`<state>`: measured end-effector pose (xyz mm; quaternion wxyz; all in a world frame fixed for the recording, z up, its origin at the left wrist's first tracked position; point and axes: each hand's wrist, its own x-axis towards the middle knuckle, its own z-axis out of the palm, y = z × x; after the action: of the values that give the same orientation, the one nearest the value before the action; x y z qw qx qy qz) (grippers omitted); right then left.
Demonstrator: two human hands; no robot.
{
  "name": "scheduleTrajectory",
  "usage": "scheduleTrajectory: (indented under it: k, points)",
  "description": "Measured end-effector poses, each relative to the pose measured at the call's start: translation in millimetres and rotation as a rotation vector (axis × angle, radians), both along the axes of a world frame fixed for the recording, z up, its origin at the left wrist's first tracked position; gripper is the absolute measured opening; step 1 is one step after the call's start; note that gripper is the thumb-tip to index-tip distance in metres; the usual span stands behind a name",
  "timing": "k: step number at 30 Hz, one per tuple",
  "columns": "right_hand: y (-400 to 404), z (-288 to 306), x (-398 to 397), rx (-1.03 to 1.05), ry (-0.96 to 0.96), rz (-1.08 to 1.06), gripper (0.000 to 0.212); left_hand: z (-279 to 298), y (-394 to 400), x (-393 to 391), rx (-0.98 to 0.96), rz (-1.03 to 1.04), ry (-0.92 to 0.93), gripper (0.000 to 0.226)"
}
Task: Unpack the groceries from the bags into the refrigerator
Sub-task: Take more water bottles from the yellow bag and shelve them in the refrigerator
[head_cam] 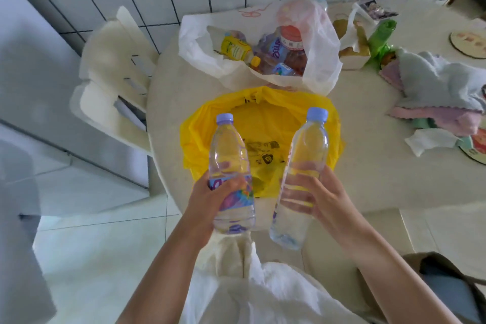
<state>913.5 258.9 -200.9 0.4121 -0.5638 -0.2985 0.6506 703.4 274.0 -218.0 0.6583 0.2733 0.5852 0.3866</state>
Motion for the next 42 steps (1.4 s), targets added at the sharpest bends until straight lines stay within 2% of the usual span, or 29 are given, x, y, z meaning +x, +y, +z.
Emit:
scheduleTrajectory:
  k: [2, 4, 8, 10, 15, 21, 24, 28, 32, 34, 37, 42]
  points:
    - [-17, -1, 5, 0.002, 0.01, 0.058, 0.08, 3, -28, 3, 0.016, 0.051, -0.021, 0.063]
    - [-35, -5, 10, 0.016, 0.012, 0.143, 0.089, 3, -61, 8, 0.016, 0.123, -0.04, 0.049]
    - [-75, -12, 17, 0.005, 0.035, 0.247, 0.062, 0, -133, 20, -0.033, 0.262, -0.041, 0.063]
    - [-95, -13, 14, -0.001, 0.012, 0.318, 0.055, -1, -169, 23, -0.067, 0.31, -0.04, 0.066]
    - [-145, -10, -6, -0.054, -0.026, 0.466, 0.053, 0, -241, 17, -0.103, 0.429, -0.04, 0.058]
    - [-188, 1, -54, -0.063, -0.056, 0.661, 0.058, 2, -310, -6, -0.102, 0.582, -0.009, 0.07]
    - [-211, 3, -88, -0.058, -0.081, 0.759, 0.058, 5, -346, -24, -0.091, 0.673, -0.005, 0.06]
    - [-249, 1, -141, -0.045, -0.096, 0.917, 0.056, 5, -402, -59, -0.117, 0.785, -0.006, 0.065]
    - [-298, -2, -208, -0.065, -0.111, 1.049, 0.058, 2, -468, -107, -0.176, 0.918, 0.01, 0.044]
    - [-325, -7, -243, -0.077, -0.118, 1.08, 0.05, -1, -502, -133, -0.214, 0.978, 0.031, 0.034]
    - [-364, -16, -291, -0.073, -0.138, 1.134, 0.039, -4, -548, -173, -0.251, 1.051, 0.065, 0.031]
    - [-410, -21, -353, -0.093, -0.134, 1.197, 0.039, -5, -603, -225, -0.27, 1.145, 0.064, 0.028]
